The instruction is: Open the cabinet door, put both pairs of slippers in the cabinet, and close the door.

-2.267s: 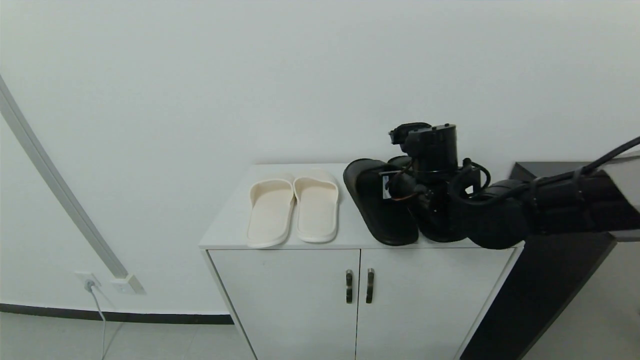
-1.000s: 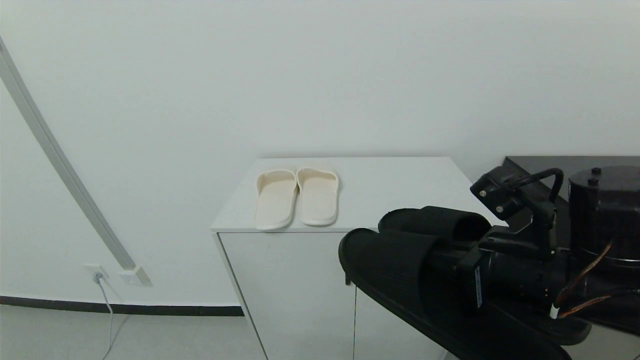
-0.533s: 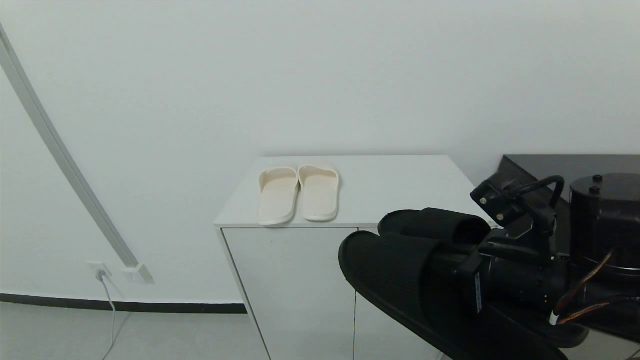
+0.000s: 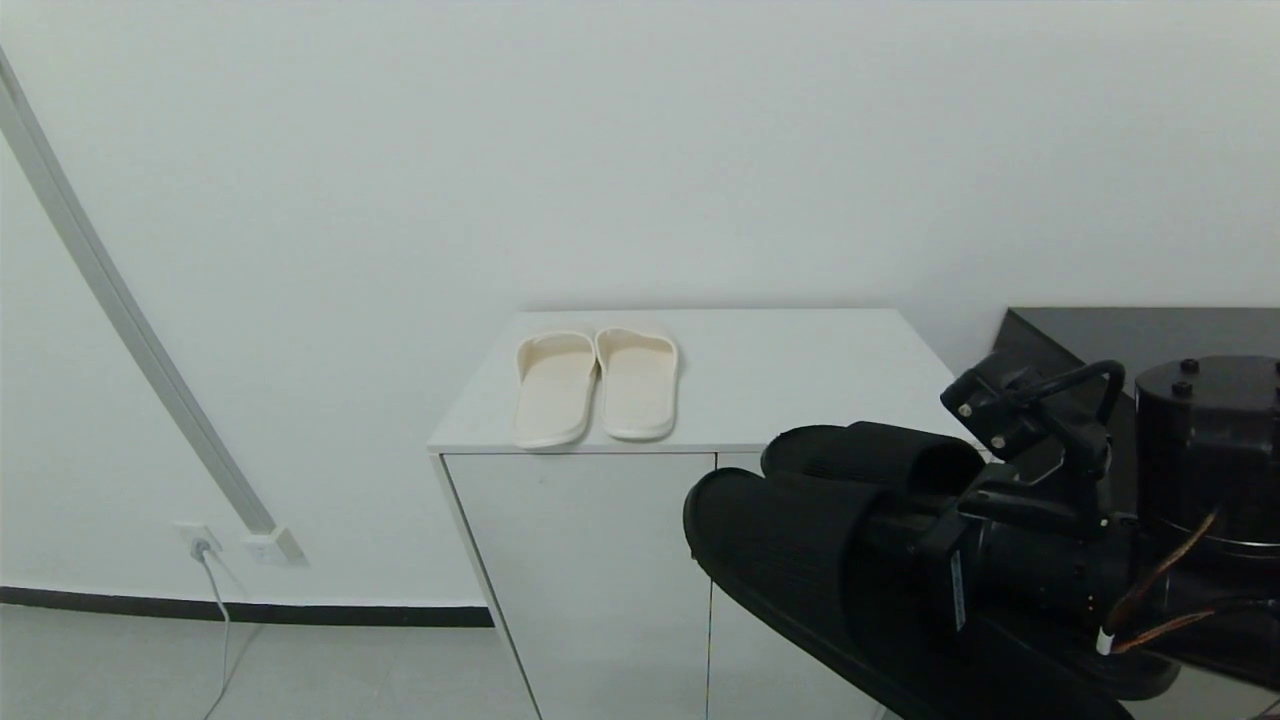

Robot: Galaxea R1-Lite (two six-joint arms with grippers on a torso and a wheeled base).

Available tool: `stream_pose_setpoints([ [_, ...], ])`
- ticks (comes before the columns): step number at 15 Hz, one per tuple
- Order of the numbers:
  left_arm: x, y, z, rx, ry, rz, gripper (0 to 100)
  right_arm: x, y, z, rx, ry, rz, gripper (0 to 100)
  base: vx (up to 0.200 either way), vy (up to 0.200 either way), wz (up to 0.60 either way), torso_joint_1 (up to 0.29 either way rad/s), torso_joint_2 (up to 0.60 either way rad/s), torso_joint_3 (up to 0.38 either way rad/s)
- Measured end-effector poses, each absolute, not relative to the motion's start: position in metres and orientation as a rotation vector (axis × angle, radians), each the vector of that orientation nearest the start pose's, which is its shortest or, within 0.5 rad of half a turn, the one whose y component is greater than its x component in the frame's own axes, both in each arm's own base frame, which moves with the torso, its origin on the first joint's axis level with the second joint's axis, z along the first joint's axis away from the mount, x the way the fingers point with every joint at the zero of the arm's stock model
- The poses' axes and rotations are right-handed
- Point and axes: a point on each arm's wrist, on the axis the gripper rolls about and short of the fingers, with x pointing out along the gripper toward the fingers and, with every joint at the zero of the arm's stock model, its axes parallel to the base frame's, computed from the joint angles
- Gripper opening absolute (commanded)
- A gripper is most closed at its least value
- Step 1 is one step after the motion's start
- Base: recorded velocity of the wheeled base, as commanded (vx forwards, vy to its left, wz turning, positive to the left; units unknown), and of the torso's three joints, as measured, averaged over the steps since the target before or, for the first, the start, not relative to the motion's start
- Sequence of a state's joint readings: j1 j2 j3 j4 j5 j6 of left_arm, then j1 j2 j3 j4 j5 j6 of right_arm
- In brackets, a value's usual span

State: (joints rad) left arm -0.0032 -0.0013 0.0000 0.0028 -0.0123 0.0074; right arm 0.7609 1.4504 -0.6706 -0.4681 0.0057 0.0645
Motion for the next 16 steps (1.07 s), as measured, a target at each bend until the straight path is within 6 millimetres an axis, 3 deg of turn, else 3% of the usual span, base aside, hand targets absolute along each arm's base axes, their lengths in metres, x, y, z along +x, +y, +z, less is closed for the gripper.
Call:
stream_pose_setpoints([
  [4, -0.023, 0.0, 0.075, 0.01, 0.002, -0.016, 0, 0.173, 0.164, 0.194, -0.063, 0.331, 0.747, 0, 0.0, 0.0, 0.0, -0.197, 0.49, 0.281],
  [5, -0.023, 0.0, 0.075, 0.008, 0.002, -0.017, 100, 0.172, 0.164, 0.194, -0.063, 0.33, 0.748, 0, 0.0, 0.0, 0.0, -0.203, 0.52, 0.305],
  [16, -0.023, 0.0, 0.076, 0.009, 0.0, -0.016, 100, 0.171, 0.163, 0.174, -0.097, 0.3, 0.757, 0, 0.0, 0.0, 0.0, -0.169, 0.49, 0.323],
])
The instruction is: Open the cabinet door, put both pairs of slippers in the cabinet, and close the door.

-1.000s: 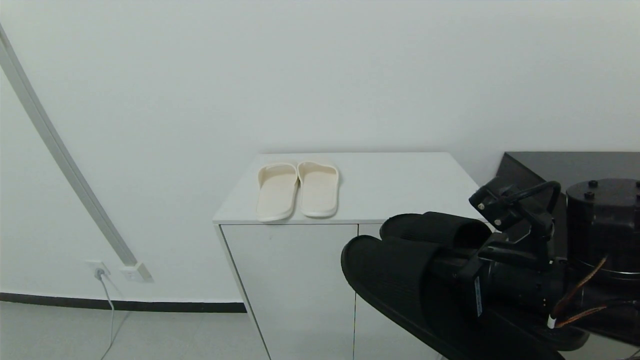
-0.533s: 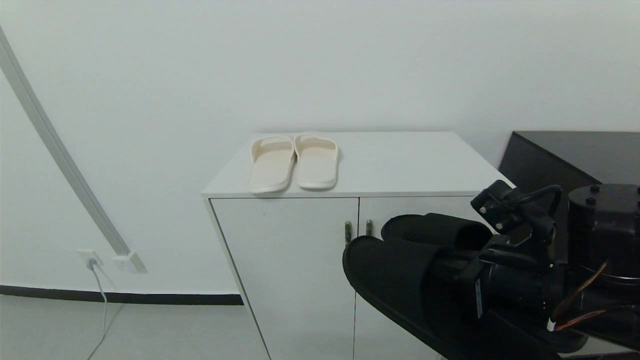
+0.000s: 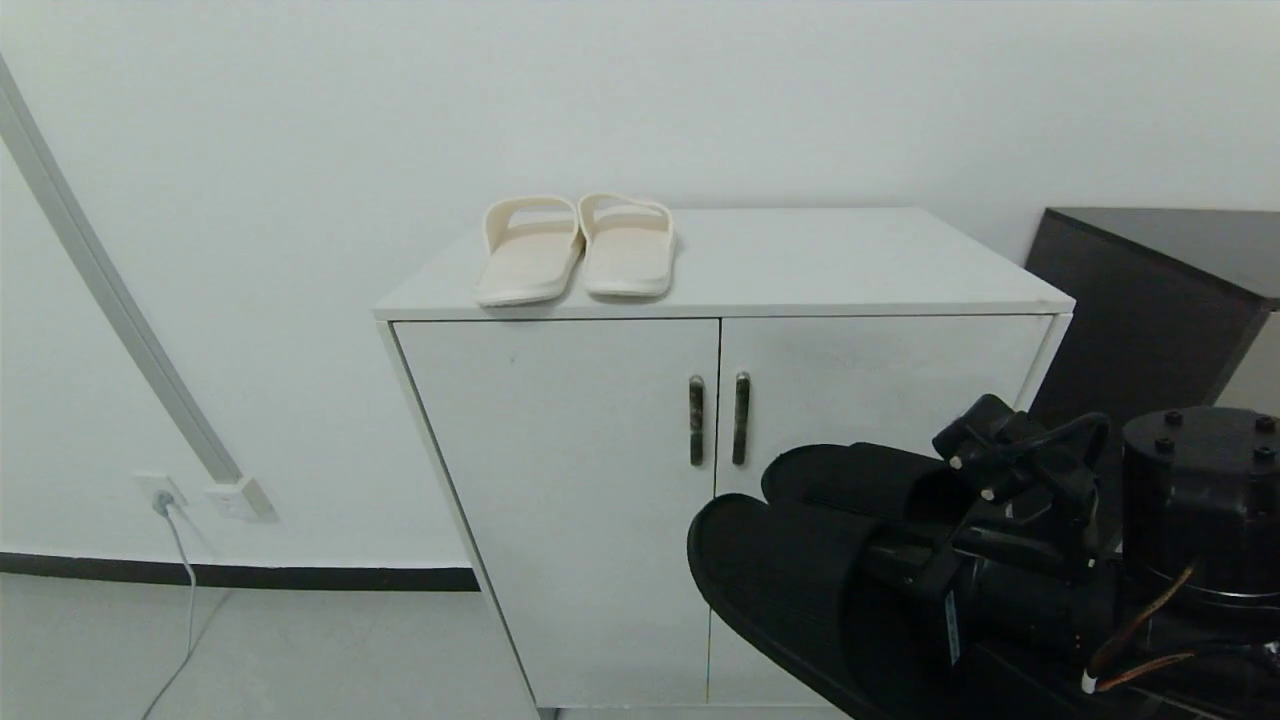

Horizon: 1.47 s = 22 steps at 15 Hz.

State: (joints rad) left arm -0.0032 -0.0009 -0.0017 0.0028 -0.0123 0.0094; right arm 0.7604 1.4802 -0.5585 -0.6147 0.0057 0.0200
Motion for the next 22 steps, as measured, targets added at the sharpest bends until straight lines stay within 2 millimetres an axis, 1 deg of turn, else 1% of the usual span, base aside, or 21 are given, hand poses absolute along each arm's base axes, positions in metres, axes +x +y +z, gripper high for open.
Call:
stream_pose_setpoints([
  [3, -0.023, 0.0, 0.076, 0.008, 0.001, -0.016, 100, 0.169, 0.161, 0.168, -0.104, 0.323, 0.762, 0, 0.0, 0.0, 0.0, -0.118, 0.46, 0.349],
  [10, -0.023, 0.0, 0.076, 0.008, 0.001, -0.016, 100, 0.171, 0.169, 0.151, -0.078, 0.249, 0.811, 0, 0.0, 0.0, 0.0, -0.052, 0.43, 0.379],
  [13, -0.023, 0.0, 0.076, 0.006, 0.001, -0.015, 100, 0.168, 0.17, 0.142, -0.092, 0.276, 0.824, 0, 0.0, 0.0, 0.0, -0.001, 0.03, 0.017],
  [17, -0.023, 0.0, 0.078, 0.014, -0.002, -0.016, 100, 0.168, 0.171, 0.142, -0.088, 0.269, 0.823, 0, 0.0, 0.0, 0.0, 0.0, 0.0, 0.0],
  [18, -0.024, 0.0, 0.086, 0.015, -0.016, -0.022, 100, 0.168, 0.171, 0.142, -0.086, 0.26, 0.82, 0, 0.0, 0.0, 0.0, 0.0, 0.0, 0.0],
  [20, -0.026, -0.001, 0.11, 0.007, -0.043, -0.054, 100, 0.168, 0.17, 0.142, -0.086, 0.26, 0.822, 0, 0.0, 0.0, 0.0, -0.005, 0.17, 0.149],
  [21, -0.024, -0.002, 0.124, 0.004, -0.041, -0.091, 100, 0.168, 0.171, 0.142, -0.088, 0.263, 0.822, 0, 0.0, 0.0, 0.0, 0.002, 0.09, 0.027],
  [22, -0.02, -0.003, 0.134, 0.002, -0.021, -0.128, 100, 0.168, 0.17, 0.141, -0.088, 0.263, 0.822, 0, 0.0, 0.0, 0.0, -0.002, 0.06, 0.041],
])
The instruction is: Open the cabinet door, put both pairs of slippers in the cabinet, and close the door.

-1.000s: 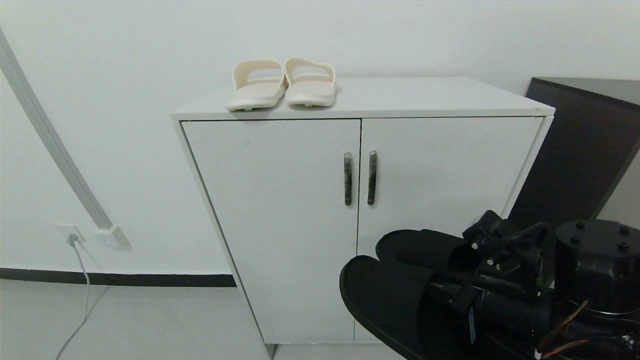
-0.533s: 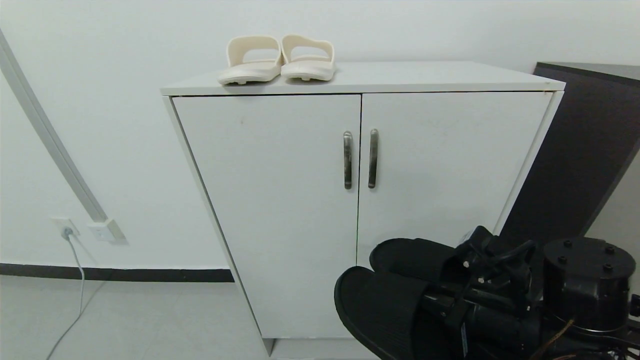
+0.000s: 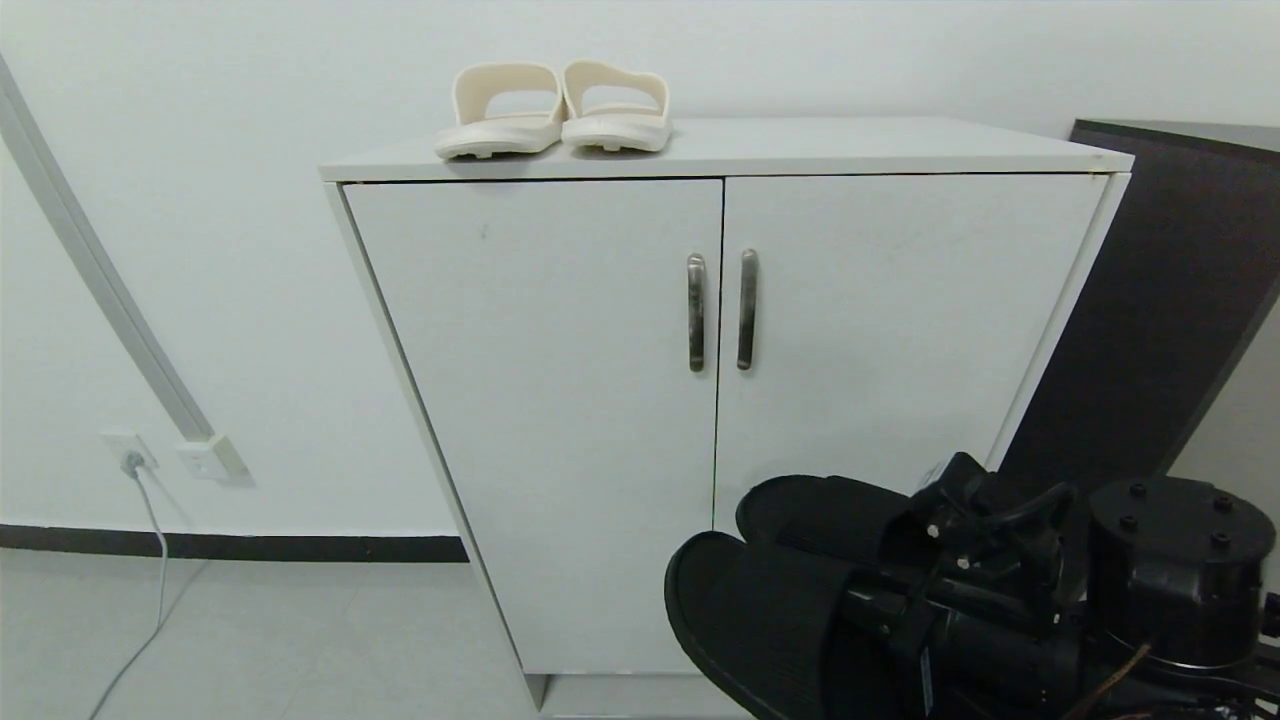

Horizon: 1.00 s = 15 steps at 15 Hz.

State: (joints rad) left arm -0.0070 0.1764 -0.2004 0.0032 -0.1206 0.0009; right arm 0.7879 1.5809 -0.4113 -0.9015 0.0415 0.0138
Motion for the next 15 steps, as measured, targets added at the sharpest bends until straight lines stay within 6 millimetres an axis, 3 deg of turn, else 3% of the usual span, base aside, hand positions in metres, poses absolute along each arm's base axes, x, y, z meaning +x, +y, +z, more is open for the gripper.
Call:
stream_pose_setpoints([
  [3, 0.0, -0.006, 0.157, -0.007, 0.043, -0.272, 100, 0.168, 0.171, 0.142, -0.089, 0.26, 0.82, 0, 0.0, 0.0, 0.0, 0.0, 0.0, 0.0],
  [8, 0.05, -0.014, 0.194, -0.048, 0.095, -0.528, 100, 0.169, 0.172, 0.142, -0.092, 0.26, 0.812, 0, 0.0, 0.0, 0.0, 0.0, 0.0, 0.0],
  [11, 0.085, -0.036, 0.215, -0.069, 0.107, -0.698, 100, 0.169, 0.172, 0.142, -0.091, 0.261, 0.811, 0, 0.0, 0.0, 0.0, 0.0, 0.0, 0.0],
  [15, 0.127, -0.08, 0.232, -0.093, 0.097, -0.805, 100, 0.169, 0.172, 0.143, -0.088, 0.261, 0.809, 0, 0.0, 0.0, 0.0, 0.0, 0.0, 0.0],
])
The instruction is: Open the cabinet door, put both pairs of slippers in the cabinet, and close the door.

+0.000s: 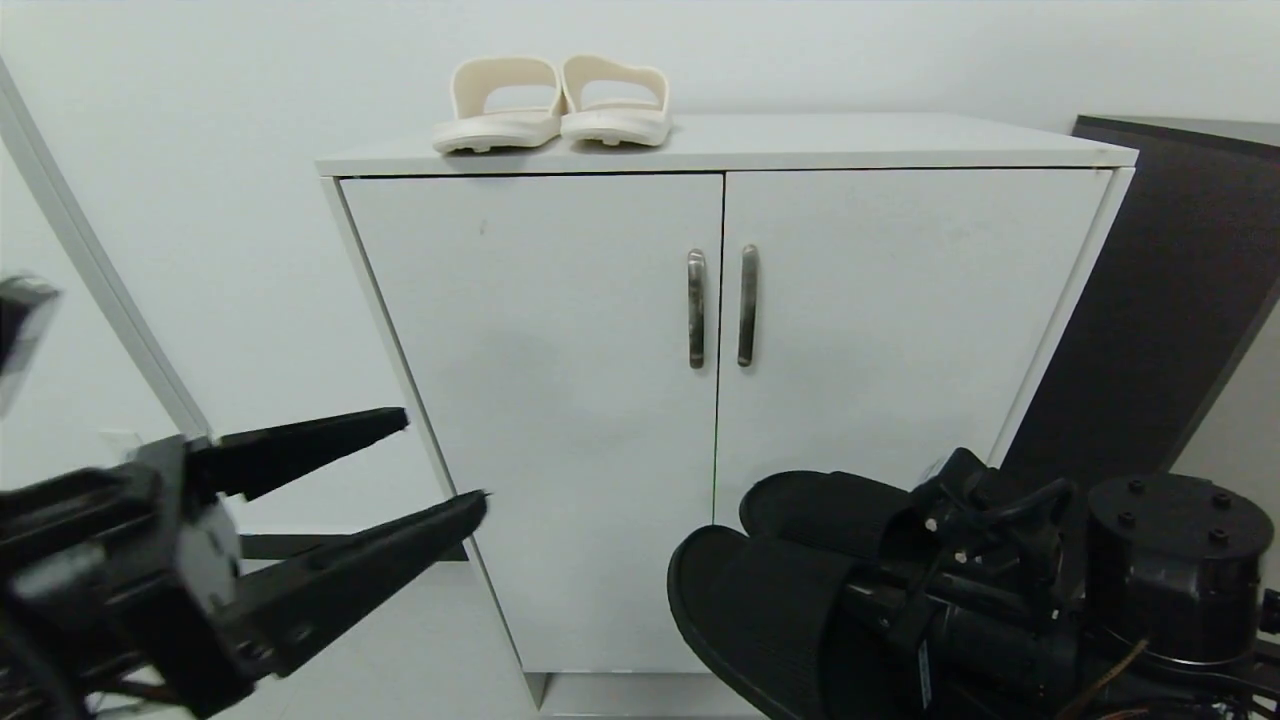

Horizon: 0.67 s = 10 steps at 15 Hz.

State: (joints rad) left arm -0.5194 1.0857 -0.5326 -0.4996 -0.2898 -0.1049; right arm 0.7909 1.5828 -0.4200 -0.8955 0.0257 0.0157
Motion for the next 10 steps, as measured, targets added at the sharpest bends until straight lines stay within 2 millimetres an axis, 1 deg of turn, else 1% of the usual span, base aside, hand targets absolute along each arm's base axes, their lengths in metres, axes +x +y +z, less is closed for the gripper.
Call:
stream_pose_setpoints([
  [2, 0.151, -0.106, 0.238, -0.102, 0.098, -0.843, 100, 0.17, 0.172, 0.142, -0.086, 0.263, 0.809, 0, 0.0, 0.0, 0.0, 0.0, 0.0, 0.0],
  [5, 0.184, -0.143, 0.256, -0.167, 0.083, -0.896, 100, 0.171, 0.172, 0.142, -0.086, 0.264, 0.806, 0, 0.0, 0.0, 0.0, 0.0, 0.0, 0.0],
  [7, 0.205, -0.166, 0.26, -0.18, 0.091, -0.936, 100, 0.171, 0.172, 0.142, -0.086, 0.265, 0.805, 0, 0.0, 0.0, 0.0, 0.0, 0.0, 0.0],
  [10, 0.232, -0.193, 0.263, -0.185, 0.094, -1.012, 100, 0.172, 0.172, 0.141, -0.087, 0.269, 0.801, 0, 0.0, 0.0, 0.0, 0.0, 0.0, 0.0],
])
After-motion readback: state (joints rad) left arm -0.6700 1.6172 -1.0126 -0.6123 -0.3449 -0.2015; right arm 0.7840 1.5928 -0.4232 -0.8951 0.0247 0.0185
